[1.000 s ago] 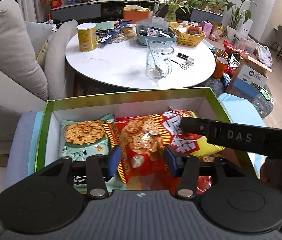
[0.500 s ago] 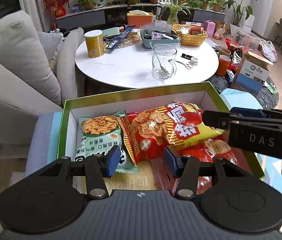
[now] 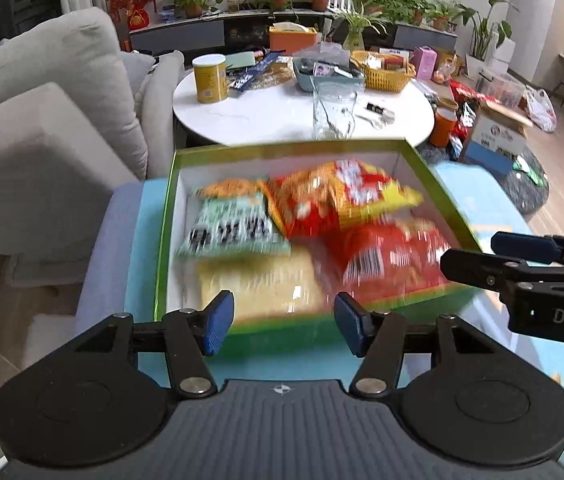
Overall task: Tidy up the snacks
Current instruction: 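Move both tools back from the box to the remaining snacks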
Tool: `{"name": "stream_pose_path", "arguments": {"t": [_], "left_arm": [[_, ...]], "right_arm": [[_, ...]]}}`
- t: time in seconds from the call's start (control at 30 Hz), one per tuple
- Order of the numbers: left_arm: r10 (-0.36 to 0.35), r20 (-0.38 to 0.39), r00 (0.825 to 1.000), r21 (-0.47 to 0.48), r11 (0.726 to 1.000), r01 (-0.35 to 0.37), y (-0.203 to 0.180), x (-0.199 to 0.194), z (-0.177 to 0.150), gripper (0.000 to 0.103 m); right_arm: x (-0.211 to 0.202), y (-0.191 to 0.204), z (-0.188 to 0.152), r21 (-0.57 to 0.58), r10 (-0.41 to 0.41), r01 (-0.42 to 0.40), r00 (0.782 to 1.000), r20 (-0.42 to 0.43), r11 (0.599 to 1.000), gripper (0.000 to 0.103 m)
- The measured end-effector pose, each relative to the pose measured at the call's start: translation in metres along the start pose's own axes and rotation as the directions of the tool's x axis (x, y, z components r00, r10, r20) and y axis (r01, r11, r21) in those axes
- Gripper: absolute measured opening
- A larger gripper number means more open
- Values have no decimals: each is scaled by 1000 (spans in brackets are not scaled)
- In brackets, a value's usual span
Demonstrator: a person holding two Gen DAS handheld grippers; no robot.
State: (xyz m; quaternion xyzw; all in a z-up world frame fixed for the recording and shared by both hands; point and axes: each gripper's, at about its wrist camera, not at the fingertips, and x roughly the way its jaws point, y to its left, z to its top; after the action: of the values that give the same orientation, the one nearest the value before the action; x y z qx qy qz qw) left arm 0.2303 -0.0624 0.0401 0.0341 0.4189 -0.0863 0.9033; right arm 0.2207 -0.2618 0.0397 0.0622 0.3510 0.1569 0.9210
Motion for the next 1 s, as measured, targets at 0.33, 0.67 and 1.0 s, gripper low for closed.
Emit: {"name": "stream_pose_path", "arguments": {"t": [0.33,0.67,1.0], "left_arm": [[-4,-44,999,-17,1000,3,-3,-40,-87,53],[1,-62,998,-68,998,-5,-5,-62,-147,54],[-9,-82,997,-43,999,6,-20,-61,-175,64]], "right_arm": [[-21,22,-62,-12,29,-30,996,-82,999,87],[-41,32,-105,12,9,-8,995,-104,1000,92],[-49,29,-127,-4,-54,53,994,-92,999,96]]}}
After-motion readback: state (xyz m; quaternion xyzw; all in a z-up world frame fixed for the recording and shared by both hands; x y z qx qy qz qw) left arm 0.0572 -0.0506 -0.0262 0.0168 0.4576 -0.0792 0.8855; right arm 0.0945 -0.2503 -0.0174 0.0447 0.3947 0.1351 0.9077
